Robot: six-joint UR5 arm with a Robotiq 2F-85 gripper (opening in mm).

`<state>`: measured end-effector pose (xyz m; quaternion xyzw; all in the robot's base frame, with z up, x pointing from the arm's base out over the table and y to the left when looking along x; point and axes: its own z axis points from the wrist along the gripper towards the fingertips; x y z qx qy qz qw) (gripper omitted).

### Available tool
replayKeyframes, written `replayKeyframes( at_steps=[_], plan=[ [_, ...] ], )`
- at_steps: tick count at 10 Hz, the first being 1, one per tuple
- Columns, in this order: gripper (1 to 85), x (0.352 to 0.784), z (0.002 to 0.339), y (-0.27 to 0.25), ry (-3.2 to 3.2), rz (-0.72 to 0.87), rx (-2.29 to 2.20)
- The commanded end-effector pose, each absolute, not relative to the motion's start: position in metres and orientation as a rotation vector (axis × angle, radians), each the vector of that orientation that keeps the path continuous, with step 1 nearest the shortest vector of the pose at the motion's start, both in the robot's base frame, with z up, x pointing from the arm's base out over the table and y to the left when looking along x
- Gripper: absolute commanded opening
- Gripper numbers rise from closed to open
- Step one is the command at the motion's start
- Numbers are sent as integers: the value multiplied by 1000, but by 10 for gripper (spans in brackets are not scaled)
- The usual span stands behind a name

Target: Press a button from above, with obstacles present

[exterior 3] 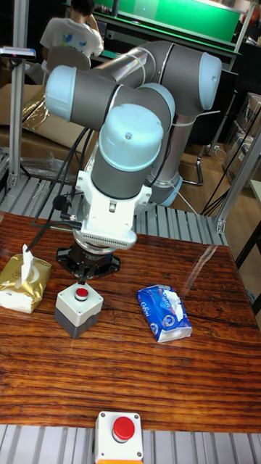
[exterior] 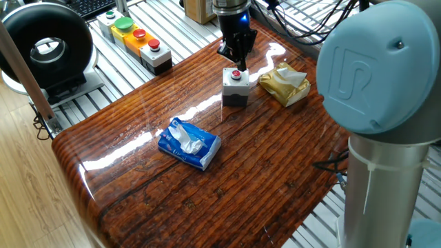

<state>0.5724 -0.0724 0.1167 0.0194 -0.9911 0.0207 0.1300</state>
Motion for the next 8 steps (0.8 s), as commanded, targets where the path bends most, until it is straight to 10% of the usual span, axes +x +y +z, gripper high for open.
replayKeyframes(
  at_steps=[1, 8],
  plan=[
    [13, 574, 119, -62, -2883, -2, 18],
    [13, 578, 105, -60, -2899, -11, 26]
  ],
)
